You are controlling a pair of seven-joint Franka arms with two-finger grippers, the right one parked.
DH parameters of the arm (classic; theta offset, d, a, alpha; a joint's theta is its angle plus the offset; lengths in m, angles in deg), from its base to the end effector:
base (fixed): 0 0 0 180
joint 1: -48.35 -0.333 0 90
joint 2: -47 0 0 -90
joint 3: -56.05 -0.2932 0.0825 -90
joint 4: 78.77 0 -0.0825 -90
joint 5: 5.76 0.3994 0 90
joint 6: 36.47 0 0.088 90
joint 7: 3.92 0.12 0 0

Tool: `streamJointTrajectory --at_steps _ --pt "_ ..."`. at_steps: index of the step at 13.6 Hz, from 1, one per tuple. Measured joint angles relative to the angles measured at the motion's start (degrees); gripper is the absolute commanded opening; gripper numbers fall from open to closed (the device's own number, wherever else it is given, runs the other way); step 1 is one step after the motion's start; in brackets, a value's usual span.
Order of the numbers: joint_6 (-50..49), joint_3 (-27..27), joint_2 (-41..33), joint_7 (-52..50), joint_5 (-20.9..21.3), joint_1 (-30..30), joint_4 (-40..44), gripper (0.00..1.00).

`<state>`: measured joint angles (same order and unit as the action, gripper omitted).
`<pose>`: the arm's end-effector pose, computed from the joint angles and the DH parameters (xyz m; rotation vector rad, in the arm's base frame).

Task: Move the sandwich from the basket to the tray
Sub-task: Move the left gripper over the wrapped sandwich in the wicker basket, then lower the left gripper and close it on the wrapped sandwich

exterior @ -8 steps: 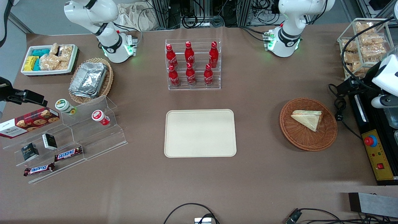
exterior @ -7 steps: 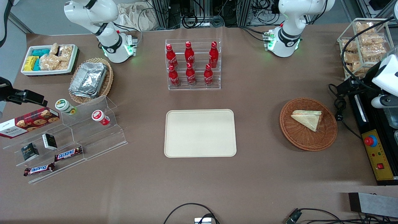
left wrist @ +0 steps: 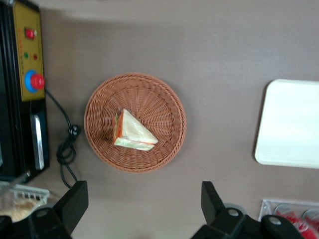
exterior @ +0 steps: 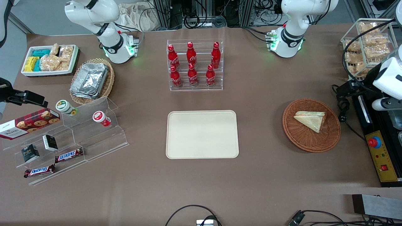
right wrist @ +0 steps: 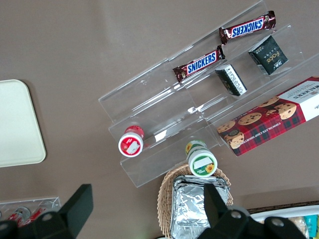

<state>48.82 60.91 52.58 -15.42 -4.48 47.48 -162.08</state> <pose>0.5875 -0.0358 0.5819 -3.1110 -0.2062 0.0936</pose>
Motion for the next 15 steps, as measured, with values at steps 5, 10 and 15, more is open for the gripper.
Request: streamJointTrajectory --at_steps 5,10,15 --pt "-0.14 -0.44 1.63 -10.14 -0.04 -0.16 -3.62 1.0" --pt "8.47 -1.06 0.54 -16.42 -1.83 -3.38 -15.01 1.0" --pt "21.05 -1.08 -4.9 -23.2 -3.66 -4.18 -30.97 1.0"
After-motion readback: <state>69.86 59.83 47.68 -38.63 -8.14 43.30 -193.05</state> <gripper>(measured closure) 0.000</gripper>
